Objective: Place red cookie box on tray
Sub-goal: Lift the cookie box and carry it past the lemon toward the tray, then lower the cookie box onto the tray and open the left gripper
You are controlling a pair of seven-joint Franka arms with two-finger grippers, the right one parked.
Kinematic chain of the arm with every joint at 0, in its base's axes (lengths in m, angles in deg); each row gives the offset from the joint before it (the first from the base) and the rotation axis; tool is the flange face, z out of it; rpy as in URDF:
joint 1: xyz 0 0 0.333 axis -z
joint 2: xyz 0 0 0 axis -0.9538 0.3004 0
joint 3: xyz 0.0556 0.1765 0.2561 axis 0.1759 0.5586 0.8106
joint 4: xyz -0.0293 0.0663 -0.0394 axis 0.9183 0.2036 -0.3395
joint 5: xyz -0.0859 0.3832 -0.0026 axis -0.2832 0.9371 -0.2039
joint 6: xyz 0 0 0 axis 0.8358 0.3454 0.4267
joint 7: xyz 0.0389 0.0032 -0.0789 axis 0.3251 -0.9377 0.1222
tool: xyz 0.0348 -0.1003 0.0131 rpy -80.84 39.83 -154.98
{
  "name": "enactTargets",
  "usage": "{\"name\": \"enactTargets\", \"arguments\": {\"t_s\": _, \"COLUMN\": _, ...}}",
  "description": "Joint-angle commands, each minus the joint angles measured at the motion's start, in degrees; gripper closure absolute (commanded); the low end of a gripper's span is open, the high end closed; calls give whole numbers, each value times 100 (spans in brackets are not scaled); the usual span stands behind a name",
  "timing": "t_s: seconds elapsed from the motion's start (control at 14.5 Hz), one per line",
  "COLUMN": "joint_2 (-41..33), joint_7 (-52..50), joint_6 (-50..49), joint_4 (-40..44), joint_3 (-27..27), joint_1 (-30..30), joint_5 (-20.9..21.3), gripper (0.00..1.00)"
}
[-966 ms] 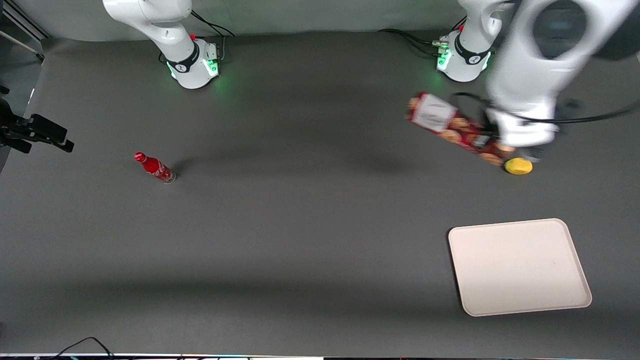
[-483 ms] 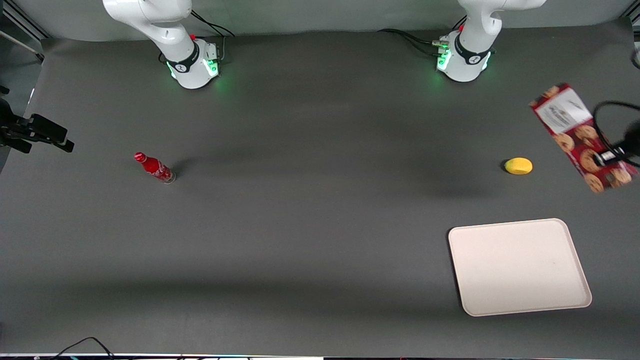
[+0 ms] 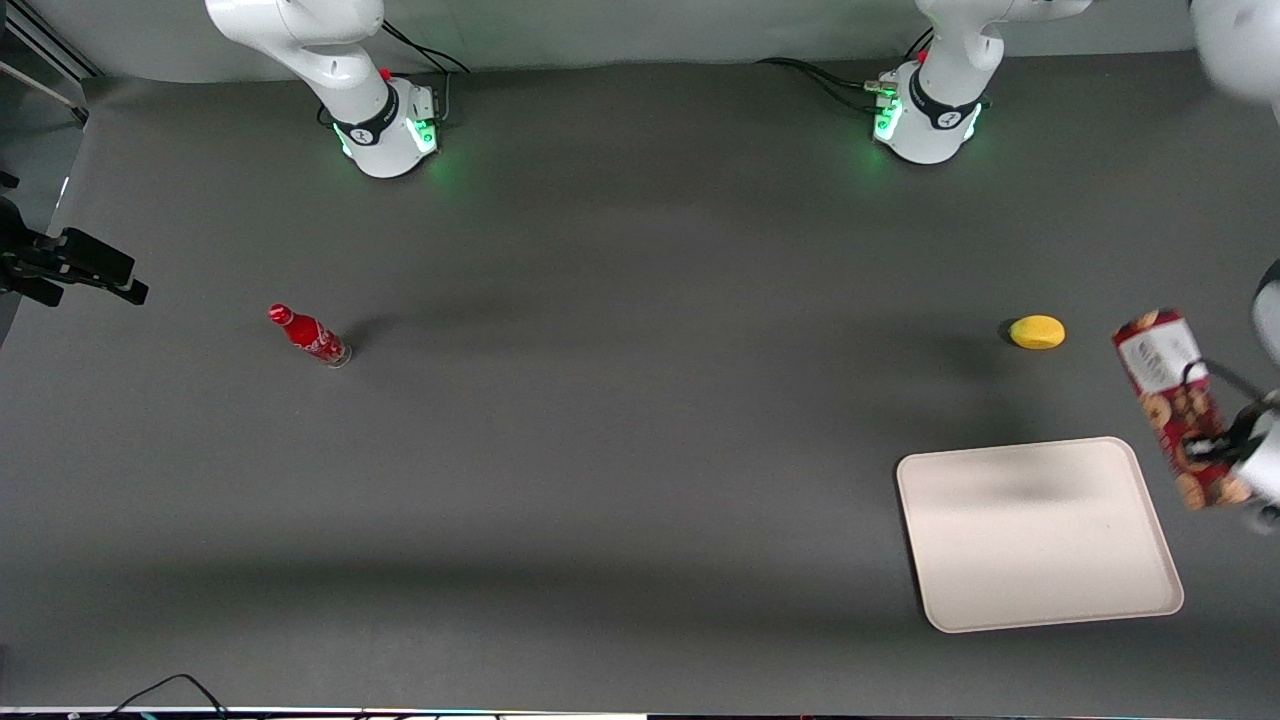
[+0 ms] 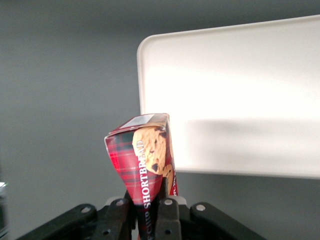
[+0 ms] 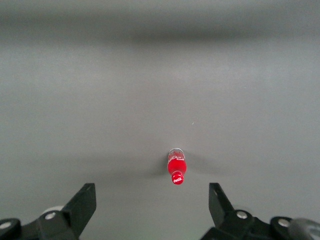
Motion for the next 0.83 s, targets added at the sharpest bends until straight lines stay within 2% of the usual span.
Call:
{"name": "enactTargets", "arguments": {"t_s": 0.0, "joint_2": 1179, "joint_7": 793, "joint_6": 793, "joint_4": 585, "joint_3": 266, "joint_1": -103, "joint_5": -669, "gripper": 100}}
{"name": "enactTargets", "arguments": {"t_s": 0.14, "joint_2": 1532, "joint_7": 1340, "joint_6": 936, "joint_4": 875, "joint_3": 407, "joint_1": -226, "joint_5": -925, "gripper": 100}}
{"name": "enactTargets", "arguments": {"t_s": 0.34, "joint_2": 2068, "joint_7": 1412, "joint_6": 1190, "joint_4": 1368, "joint_3": 408, "joint_1": -305, "joint_5": -1031, "gripper": 100}}
{"name": "enactTargets", "arguments": {"t_s": 0.55, "joint_2": 2464, "joint_7": 1412, "joint_6": 1480, "joint_4": 1659, "joint_3": 399, "joint_1": -349, "joint_5": -1426, "gripper": 100}}
{"name": "enactTargets", "arguments": {"t_s": 0.62, "joint_2": 2526, "joint_7": 1412, "joint_6": 1603, "joint_4": 1650, "joint_3": 399, "joint_1": -349, "joint_5": -1514, "gripper": 93}}
{"name": "enactTargets", "arguments": {"t_s": 0.69, "joint_2": 2544, "joint_7": 1403, "joint_6": 1648, "joint_4": 1650, "joint_3": 399, "joint_1": -349, "joint_5": -1593, "gripper": 25}}
{"name": "enactTargets", "arguments": {"t_s": 0.76, "joint_2": 2553, "joint_7": 1386, "joint_6": 1648, "joint_4": 1650, "joint_3": 399, "joint_1": -349, "joint_5": -1637, "gripper": 0}}
